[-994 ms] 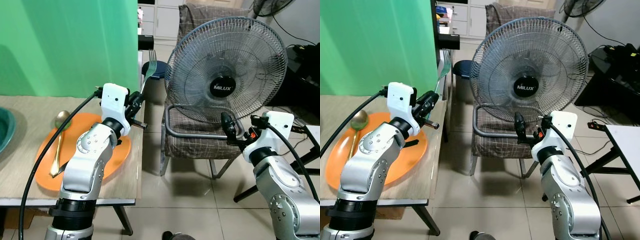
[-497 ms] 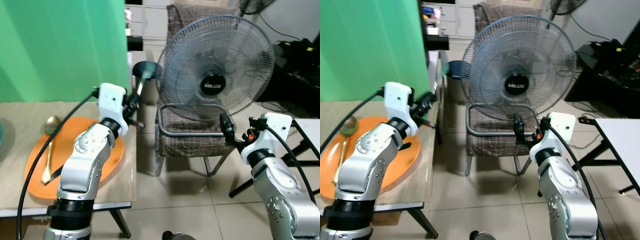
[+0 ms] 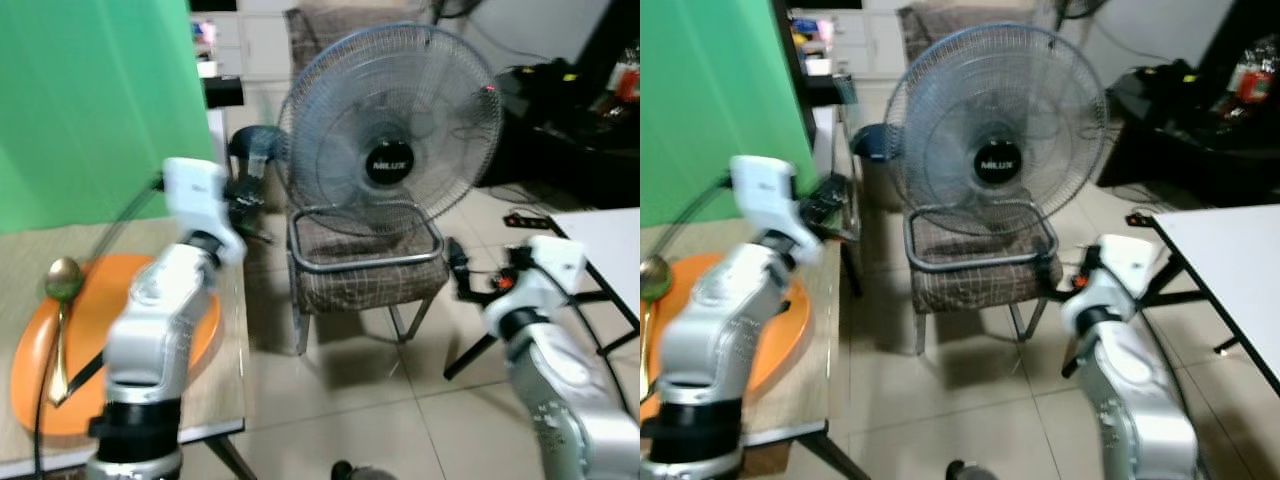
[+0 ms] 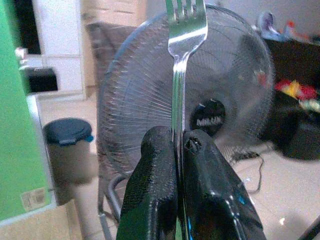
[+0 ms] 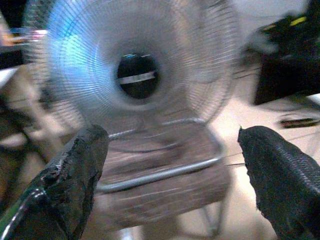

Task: Setting the table

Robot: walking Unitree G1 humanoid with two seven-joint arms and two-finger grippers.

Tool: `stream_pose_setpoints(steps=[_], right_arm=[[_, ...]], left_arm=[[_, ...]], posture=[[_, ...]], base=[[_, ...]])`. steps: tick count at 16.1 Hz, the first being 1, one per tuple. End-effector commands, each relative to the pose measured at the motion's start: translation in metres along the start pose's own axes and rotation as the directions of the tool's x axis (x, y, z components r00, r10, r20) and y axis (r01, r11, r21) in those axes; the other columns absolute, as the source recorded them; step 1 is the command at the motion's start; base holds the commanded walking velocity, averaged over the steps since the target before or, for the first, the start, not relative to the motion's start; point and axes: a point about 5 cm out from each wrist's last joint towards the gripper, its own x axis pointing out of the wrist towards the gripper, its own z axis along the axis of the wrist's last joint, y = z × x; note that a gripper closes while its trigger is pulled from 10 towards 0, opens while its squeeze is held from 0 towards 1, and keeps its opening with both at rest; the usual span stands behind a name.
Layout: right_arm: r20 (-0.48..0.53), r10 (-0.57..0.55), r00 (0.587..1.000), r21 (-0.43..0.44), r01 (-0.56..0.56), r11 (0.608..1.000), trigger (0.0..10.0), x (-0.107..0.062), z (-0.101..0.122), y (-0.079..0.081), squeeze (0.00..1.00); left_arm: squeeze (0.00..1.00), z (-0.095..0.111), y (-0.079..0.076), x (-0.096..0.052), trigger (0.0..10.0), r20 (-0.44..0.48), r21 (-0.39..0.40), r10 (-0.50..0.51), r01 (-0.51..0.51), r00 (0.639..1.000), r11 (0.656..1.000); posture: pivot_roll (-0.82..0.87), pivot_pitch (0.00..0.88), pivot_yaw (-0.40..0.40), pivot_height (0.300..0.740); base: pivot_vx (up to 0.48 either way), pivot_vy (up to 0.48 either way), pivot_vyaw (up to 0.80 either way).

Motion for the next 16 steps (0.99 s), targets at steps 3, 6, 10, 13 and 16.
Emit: stream_pose_setpoints(steps=[3, 6, 10, 13, 16], right_arm=[[0.008, 0.011, 1.0, -0.029, -0.011, 1.0, 10.0, 0.002, -0.003, 0.006, 0.0], [-0.012, 0.022, 1.0, -0.019, -0.022, 1.0, 10.0, 0.001, -0.005, 0.006, 0.0], [-0.009, -0.009, 1.0, -0.001, 0.009, 1.0, 10.0, 0.002, -0.006, 0.004, 0.0], [-0.011, -0.013, 1.0, 0.006, 0.013, 1.0, 10.0, 0.001, -0.006, 0.003, 0.0], [-0.009, -0.027, 1.0, 0.009, 0.027, 1.0, 10.0, 0.0, -0.005, 0.001, 0.0]], left_arm=[[0.0, -0.009, 0.01, -0.009, 10.0, -0.052, 0.106, 0.089, -0.083, 0.995, 0.991], [0.0, -0.012, 0.008, -0.013, 10.0, -0.091, 0.155, 0.078, -0.063, 0.993, 0.986], [0.0, -0.007, 0.004, -0.011, 10.0, -0.019, 0.177, 0.086, -0.082, 0.996, 0.981], [0.0, -0.002, 0.002, -0.008, 10.0, 0.005, 0.19, 0.078, -0.077, 0.997, 0.979], [0.0, -0.002, 0.0, -0.006, 10.0, 0.014, 0.211, 0.064, -0.065, 0.998, 0.975]], posture=[[0.06, 0.0, -0.012, 0.74], [0.06, 0.0, -0.014, 0.74], [0.06, 0.0, -0.013, 0.74], [0.05, 0.0, -0.007, 0.74], [0.05, 0.0, -0.001, 0.74]], base=[[0.0, 0.0, -0.76], [0.0, 0.0, -0.76], [0.0, 0.0, -0.75], [0.0, 0.0, -0.75], [0.0, 0.0, -0.75]])
